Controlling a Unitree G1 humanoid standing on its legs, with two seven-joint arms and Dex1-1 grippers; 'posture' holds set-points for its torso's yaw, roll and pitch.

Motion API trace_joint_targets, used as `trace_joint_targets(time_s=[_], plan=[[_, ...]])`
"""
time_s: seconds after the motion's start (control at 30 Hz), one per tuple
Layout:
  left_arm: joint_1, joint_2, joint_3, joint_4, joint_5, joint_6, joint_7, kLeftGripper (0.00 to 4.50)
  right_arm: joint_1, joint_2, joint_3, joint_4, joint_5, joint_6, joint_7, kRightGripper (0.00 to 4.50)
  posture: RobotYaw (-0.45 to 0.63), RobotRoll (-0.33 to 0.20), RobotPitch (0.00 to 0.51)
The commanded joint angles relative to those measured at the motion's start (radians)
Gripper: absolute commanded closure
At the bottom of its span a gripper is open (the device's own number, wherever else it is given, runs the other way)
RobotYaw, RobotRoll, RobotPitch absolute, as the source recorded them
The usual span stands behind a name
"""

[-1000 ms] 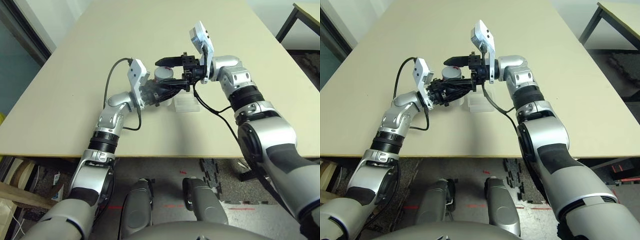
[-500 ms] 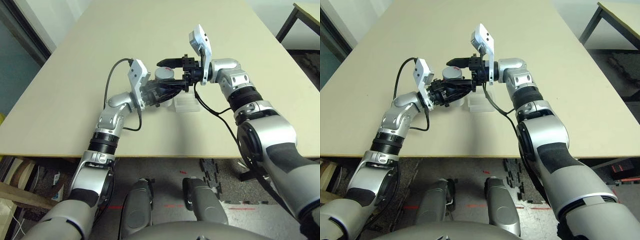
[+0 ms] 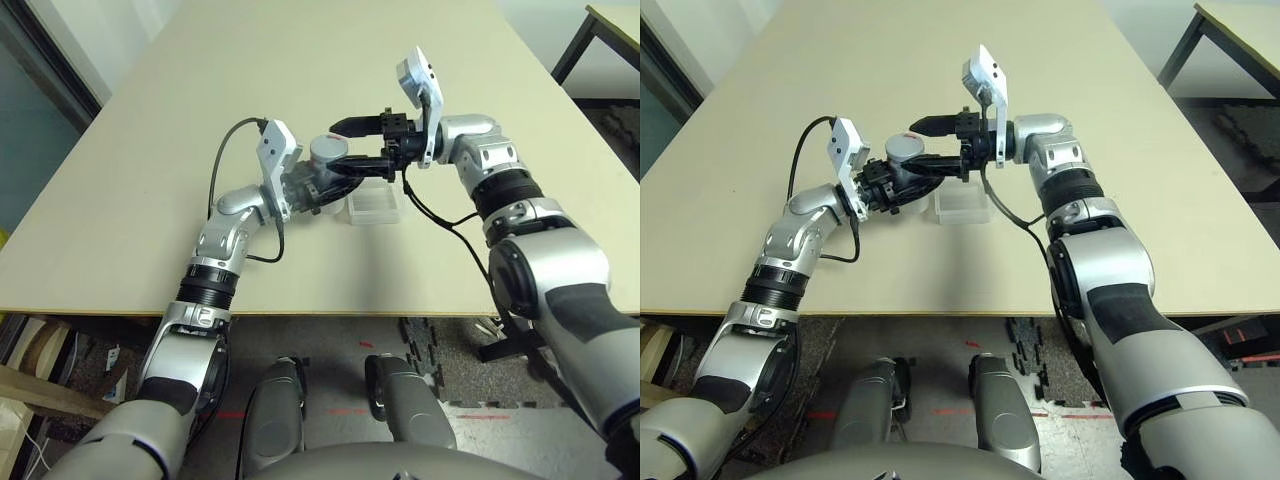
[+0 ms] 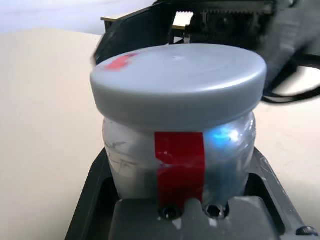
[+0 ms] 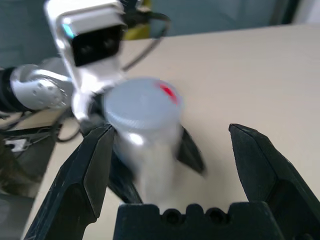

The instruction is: Pour the medicine from the bottle into the box.

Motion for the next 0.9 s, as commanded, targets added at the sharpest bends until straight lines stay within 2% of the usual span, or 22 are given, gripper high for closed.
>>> trace_joint_targets(time_s=[0.03, 0.47, 0.9], plan=[[0.002, 0.005, -0.003, -0.009, 0.000, -0.012, -0.020, 1.91, 0.006, -0.010, 0.001, 0.006, -0.005, 0.020, 0.025, 0.00, -0.11, 0.000, 0.118], [0.002, 0.003, -0.001, -0.001, 0.003, -0.015, -0.019, 1.91, 0.010, -0.018, 0.012, -0.050, 0.008, 0.084, 0.131, 0.00, -0.11, 0.000, 0.125], [-0.002, -0.010, -0.010, -0.004, 0.004, -0.013, -0.022, 1.91, 0.011, 0.060, -0.003, -0.091, 0.019, 0.077, 0.050, 0.00, -0.12, 0.000, 0.125]])
